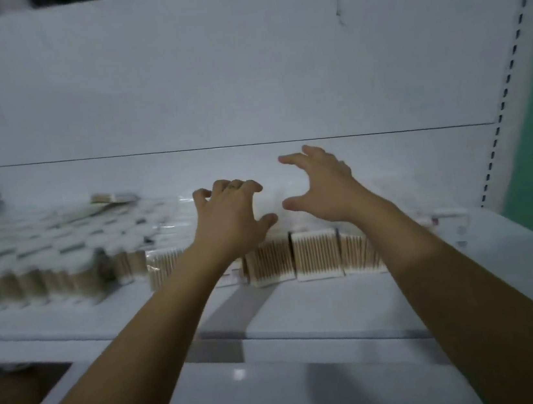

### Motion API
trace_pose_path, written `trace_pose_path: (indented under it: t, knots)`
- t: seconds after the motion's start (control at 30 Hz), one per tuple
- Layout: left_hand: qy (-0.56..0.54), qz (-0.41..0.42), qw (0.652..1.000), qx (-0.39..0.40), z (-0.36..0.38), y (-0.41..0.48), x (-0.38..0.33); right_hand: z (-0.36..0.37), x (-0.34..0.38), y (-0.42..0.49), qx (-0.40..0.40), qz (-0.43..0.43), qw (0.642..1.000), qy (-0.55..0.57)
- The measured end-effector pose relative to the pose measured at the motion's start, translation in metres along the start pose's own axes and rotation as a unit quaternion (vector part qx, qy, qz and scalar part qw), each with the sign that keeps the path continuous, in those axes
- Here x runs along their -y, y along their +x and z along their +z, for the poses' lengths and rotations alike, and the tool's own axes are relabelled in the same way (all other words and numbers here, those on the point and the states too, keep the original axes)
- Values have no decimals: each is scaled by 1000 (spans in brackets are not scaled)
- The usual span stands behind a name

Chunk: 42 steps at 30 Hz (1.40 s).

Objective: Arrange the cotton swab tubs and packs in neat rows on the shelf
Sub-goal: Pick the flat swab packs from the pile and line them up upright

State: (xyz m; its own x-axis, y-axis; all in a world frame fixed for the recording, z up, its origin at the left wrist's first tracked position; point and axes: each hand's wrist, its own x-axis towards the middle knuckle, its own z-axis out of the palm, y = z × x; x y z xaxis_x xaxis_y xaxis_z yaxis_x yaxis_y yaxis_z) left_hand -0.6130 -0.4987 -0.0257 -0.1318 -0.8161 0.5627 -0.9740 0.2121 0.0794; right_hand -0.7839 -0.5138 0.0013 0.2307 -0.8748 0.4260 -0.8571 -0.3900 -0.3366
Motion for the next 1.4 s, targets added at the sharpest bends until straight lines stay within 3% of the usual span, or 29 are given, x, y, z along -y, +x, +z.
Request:
trace_pose_path:
  t: [0.4, 0.5, 0.67, 0.97, 1.2, 1.4]
  knots:
    - [42, -179, 983, 26, -60, -20, 258, 122, 215, 104, 148, -148, 976, -59]
    - [1, -213, 977, 7, -66, -21, 313, 148, 255, 125, 161, -158, 972, -65]
    - [8, -226, 972, 64, -59, 4, 377, 179, 289, 151, 167, -140, 974, -66]
    - [-59, -251, 951, 173, -32, 59, 422, 186, 297, 158, 151, -125, 978, -70]
    - [-37, -259, 931, 253, -11, 75, 426, 181, 284, 159, 141, -111, 980, -88]
    - [-29, -210, 970, 117, -44, 78, 414, 169, 278, 166, 121, -103, 985, -64]
